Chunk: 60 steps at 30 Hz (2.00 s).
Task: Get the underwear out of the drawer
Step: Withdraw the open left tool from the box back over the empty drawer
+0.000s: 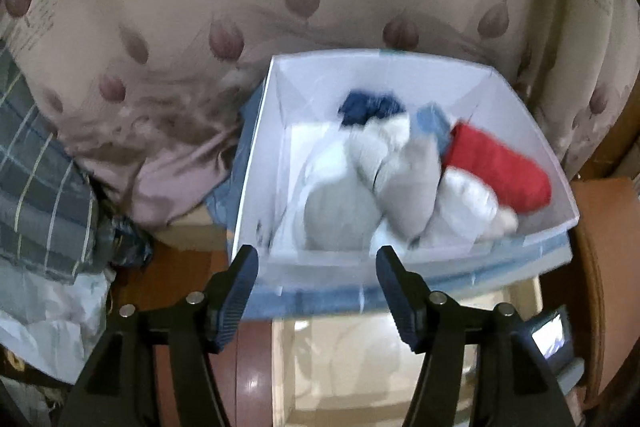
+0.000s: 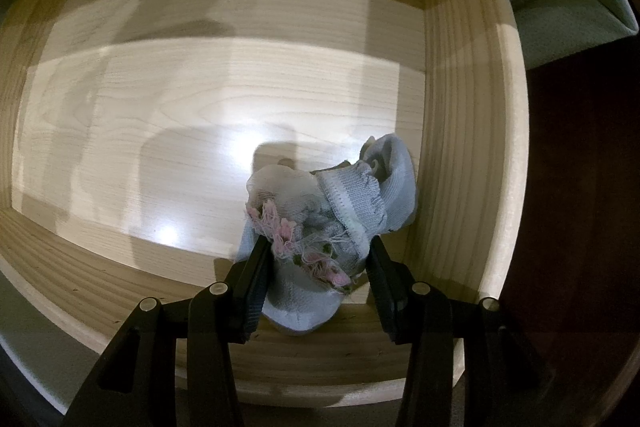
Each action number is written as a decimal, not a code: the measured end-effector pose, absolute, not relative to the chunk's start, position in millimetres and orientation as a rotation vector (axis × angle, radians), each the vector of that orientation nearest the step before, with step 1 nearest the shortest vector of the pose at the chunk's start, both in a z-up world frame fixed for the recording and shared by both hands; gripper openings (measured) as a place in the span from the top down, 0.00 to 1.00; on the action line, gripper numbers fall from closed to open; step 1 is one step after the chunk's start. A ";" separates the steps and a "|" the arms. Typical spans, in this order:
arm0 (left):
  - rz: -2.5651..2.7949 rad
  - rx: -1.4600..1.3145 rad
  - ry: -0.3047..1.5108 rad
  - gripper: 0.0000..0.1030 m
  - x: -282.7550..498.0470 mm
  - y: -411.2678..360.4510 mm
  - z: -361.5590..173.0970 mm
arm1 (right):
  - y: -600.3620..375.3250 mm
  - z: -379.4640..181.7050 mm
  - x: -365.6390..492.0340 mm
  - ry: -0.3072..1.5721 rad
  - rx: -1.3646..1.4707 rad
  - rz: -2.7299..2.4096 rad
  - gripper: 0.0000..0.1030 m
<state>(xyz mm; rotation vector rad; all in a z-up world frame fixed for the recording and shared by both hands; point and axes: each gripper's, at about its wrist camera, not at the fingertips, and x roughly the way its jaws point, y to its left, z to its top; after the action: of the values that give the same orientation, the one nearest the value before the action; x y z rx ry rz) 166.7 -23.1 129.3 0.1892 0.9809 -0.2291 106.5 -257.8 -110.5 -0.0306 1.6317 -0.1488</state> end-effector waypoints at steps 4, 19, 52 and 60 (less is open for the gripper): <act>-0.225 0.218 1.015 0.39 140.3 -9.8 103.7 | -257.2 -112.5 106.2 1.635 -0.039 -0.153 0.58; -0.212 0.176 1.178 0.39 89.4 -7.7 -8.2 | -259.5 -119.4 107.8 1.656 -0.061 -0.154 0.57; -0.134 0.002 1.175 0.39 77.7 5.0 -48.2 | -244.9 -128.2 116.9 1.682 -0.075 -0.144 0.56; -0.128 -0.002 1.165 0.39 77.5 7.6 -47.7 | -251.9 -129.5 113.3 1.660 -0.043 -0.136 0.68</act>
<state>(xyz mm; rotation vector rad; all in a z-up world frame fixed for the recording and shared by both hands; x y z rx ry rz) 77.5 7.6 -47.7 -0.0023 1.1645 -0.1284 113.3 -251.9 -129.5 -0.0435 1.6596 -0.1362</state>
